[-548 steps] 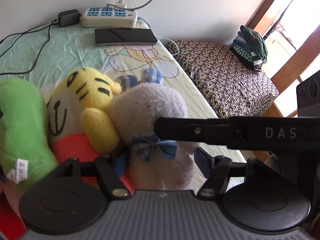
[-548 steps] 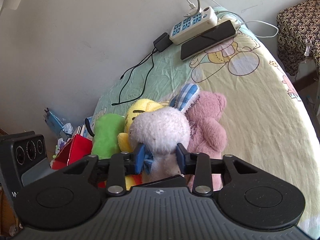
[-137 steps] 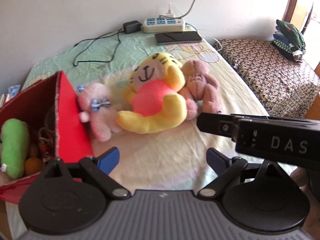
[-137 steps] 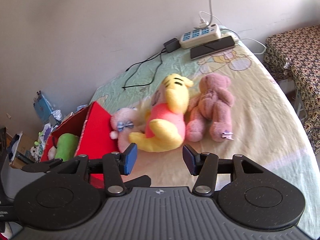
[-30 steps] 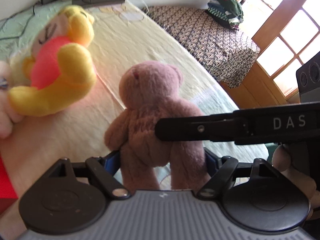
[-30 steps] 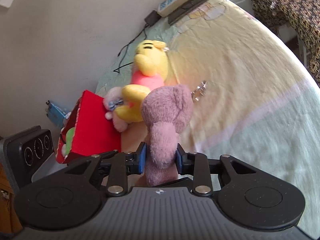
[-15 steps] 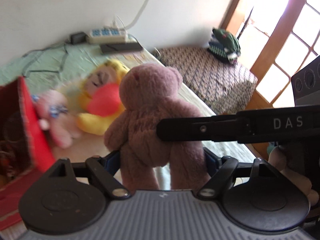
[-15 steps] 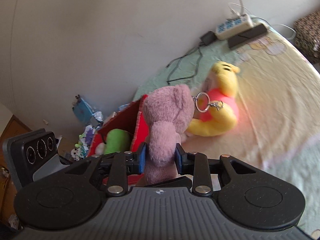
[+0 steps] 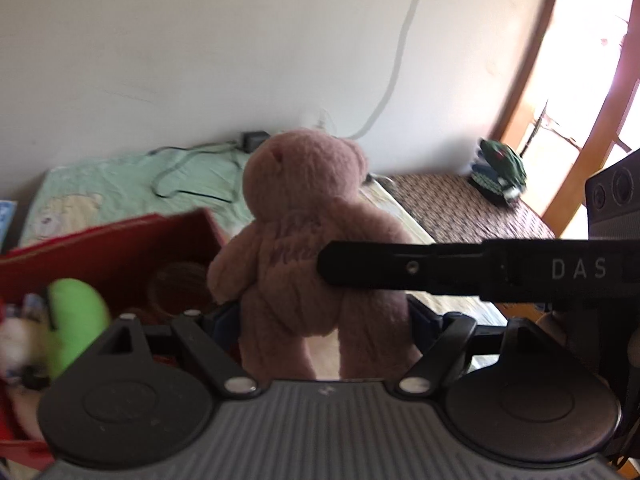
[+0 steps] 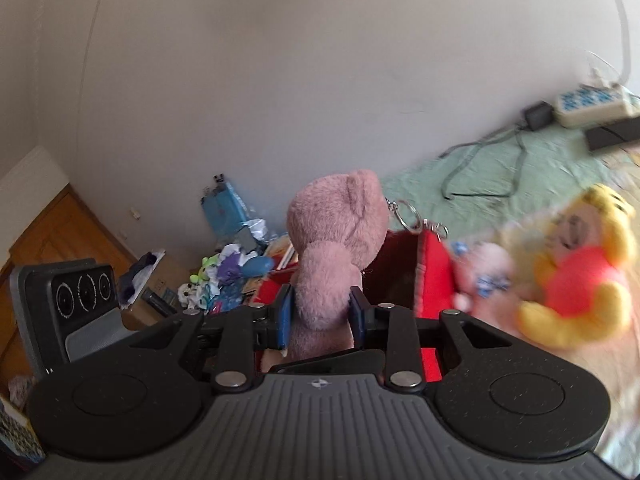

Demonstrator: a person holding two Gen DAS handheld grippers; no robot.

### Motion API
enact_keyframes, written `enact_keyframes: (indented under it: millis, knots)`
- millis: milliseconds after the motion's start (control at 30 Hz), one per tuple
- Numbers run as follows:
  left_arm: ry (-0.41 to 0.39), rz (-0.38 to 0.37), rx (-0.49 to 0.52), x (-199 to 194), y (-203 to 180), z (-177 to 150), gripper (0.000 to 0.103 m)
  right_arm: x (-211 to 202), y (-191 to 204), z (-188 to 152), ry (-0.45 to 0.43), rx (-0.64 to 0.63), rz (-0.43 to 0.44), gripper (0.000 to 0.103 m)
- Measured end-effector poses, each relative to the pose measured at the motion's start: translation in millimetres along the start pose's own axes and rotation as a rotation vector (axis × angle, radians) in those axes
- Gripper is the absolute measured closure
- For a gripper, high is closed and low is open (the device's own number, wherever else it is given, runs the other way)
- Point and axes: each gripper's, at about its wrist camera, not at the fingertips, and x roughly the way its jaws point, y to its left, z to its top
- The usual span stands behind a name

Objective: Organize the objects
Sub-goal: 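Lower the mauve teddy bear into the red box with the right gripper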

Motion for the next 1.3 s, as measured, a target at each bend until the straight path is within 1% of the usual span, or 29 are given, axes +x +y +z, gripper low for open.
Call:
enact_keyframes:
  millis: [167,300,367,533,667,767,833,900,1000,1167,1300]
  knots:
    - [-0.028,0.045,-0.028,-10,35,7,0.023,36,13,6,0.011,-0.047,0.023,0.072]
    - [-0.031,0.067,-0.06,-8,62,9,0.023,63,15,5,0.038,-0.066,0.017,0.072]
    - [-0.012,0.069,-0.091,0,77,8,0.023,77,15,2,0.061,-0.068,-0.001,0.072]
    - [0.069,0.048,-0.175,26,111,-3,0.023,104,10,-8,0.139,-0.071,-0.066,0.072]
    - [0.119,0.051,-0.196,43,125,-17,0.023,124,8,-11,0.207,-0.081,-0.12,0.073]
    - [0.148,0.05,-0.211,52,135,-26,0.023,136,6,-14,0.238,-0.082,-0.132,0.073]
    - [0.158,0.059,-0.212,54,141,-28,0.023,144,5,-15,0.254,-0.082,-0.155,0.073]
    - [0.163,0.061,-0.216,55,146,-29,0.025,148,2,-15,0.259,-0.073,-0.162,0.073]
    - [0.163,0.07,-0.203,55,149,-31,0.023,155,-4,-13,0.266,-0.044,-0.16,0.073]
    - [0.163,0.082,-0.163,53,150,-33,0.021,168,-7,-15,0.293,-0.053,-0.21,0.073]
    - [0.156,0.09,-0.131,47,146,-35,0.019,178,-3,-16,0.299,-0.097,-0.236,0.073]
